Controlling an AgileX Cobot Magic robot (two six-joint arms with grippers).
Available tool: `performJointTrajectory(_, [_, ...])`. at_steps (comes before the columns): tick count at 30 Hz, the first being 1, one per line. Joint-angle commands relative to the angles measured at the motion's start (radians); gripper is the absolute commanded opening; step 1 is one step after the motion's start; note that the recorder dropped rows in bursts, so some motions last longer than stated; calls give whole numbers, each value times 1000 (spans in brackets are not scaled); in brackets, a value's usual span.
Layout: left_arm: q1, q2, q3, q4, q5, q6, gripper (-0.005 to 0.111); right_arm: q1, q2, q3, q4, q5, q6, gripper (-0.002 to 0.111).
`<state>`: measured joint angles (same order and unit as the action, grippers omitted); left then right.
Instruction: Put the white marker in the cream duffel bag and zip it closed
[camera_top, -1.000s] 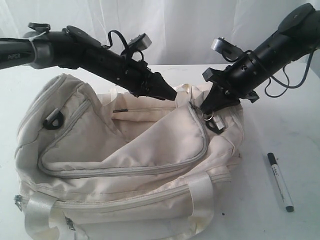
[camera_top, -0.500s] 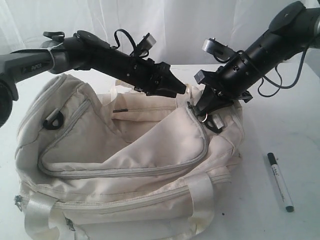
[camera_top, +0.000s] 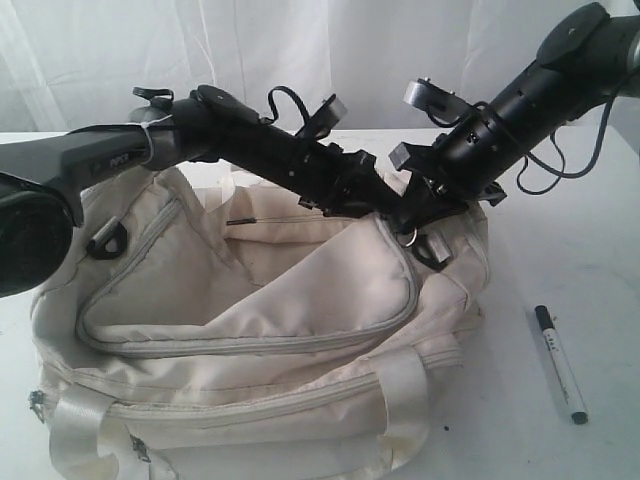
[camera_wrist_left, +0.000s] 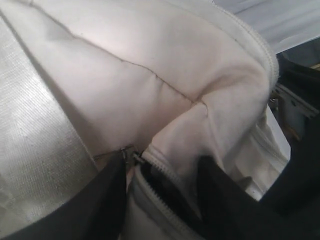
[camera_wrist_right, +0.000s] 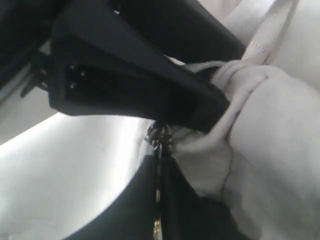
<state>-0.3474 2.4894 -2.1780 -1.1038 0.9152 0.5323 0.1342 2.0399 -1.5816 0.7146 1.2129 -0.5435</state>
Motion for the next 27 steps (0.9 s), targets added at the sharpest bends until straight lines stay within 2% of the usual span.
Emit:
performJointTrajectory(1, [-13,2,-6,-9,-6,-24,36,4,-15,0,6,8,-1,0])
performJointTrajectory(5, [-13,2,-10,-9,-53,-31,1,4,-15,0,6,8,-1,0])
performJointTrajectory(14, [-13,0,-32,-17,-113,-31,0,4,-73,48,7,8,7,0])
performJointTrajectory(20, [-13,0,-98,-17,-93,-31,0,5,-143,132,15,8,7,0])
performJointTrajectory(27, [-13,0,-103,-15,-89,-31,0,30,-196,206,11,8,7,0])
